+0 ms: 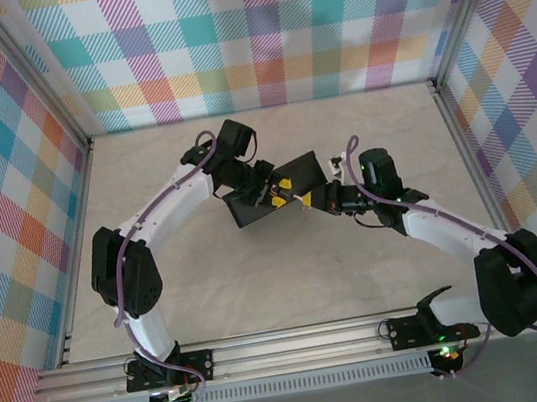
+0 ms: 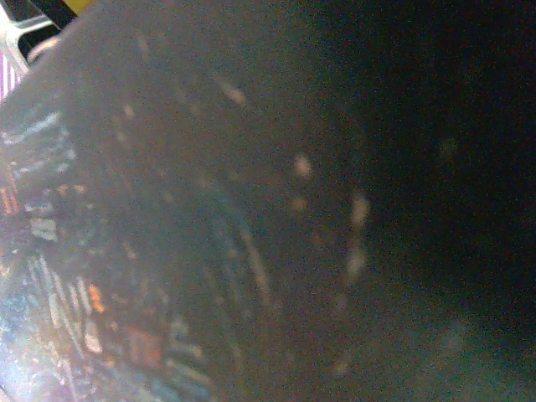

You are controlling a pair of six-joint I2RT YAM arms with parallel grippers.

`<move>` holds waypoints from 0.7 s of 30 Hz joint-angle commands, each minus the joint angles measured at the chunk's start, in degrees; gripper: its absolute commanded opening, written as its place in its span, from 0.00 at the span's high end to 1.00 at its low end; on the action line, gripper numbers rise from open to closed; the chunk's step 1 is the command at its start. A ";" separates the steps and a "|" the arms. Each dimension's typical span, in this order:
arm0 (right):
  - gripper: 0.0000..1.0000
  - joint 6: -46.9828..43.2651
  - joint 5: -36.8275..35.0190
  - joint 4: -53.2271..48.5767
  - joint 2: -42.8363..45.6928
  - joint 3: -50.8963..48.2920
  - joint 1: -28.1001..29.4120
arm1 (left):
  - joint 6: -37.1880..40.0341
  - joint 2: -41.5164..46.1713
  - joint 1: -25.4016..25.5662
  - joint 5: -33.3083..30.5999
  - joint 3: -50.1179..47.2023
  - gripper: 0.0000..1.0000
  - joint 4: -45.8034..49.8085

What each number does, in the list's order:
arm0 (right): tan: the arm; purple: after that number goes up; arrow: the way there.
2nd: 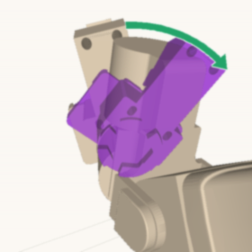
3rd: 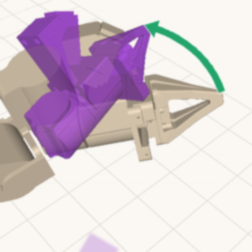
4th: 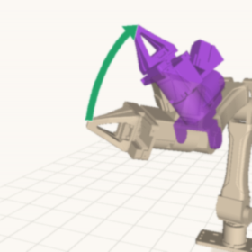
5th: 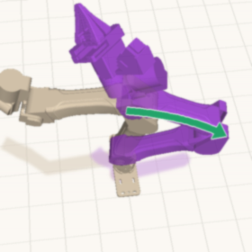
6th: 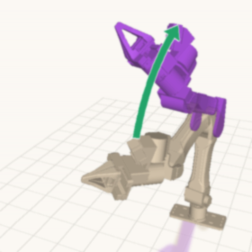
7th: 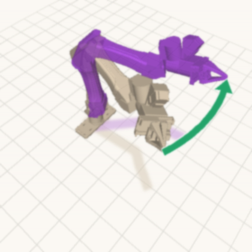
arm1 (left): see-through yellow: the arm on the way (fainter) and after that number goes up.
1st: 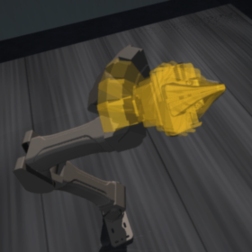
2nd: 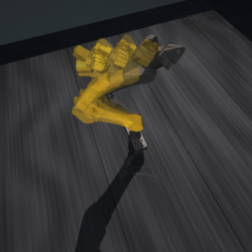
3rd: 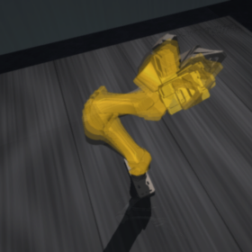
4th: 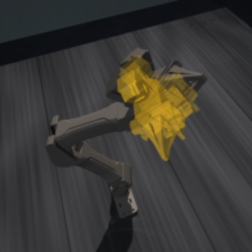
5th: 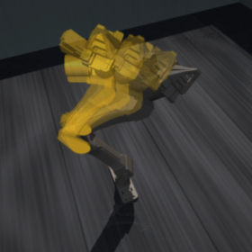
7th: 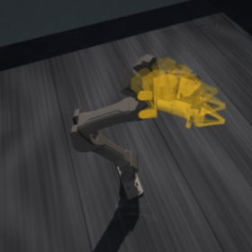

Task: Unlock a padlock with a key

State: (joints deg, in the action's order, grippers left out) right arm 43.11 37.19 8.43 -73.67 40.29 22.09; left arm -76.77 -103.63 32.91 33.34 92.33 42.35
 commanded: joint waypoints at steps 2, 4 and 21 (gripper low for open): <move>0.93 0.22 2.10 3.74 -1.88 0.86 -0.46 | 0.07 3.72 -0.70 2.58 -0.14 0.96 -3.84; 0.93 0.30 2.17 3.83 -2.44 1.06 -0.55 | -0.09 3.79 -0.65 2.60 -0.14 0.96 -4.02; 0.93 2.51 3.14 9.66 -4.03 -0.32 -0.73 | -0.87 4.20 -0.83 2.78 -0.94 0.96 -5.24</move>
State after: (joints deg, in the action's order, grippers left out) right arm 44.69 38.72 14.02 -76.71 40.16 21.69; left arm -77.43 -103.00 32.69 33.58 91.64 41.01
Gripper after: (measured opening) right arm 0.070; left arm 0.286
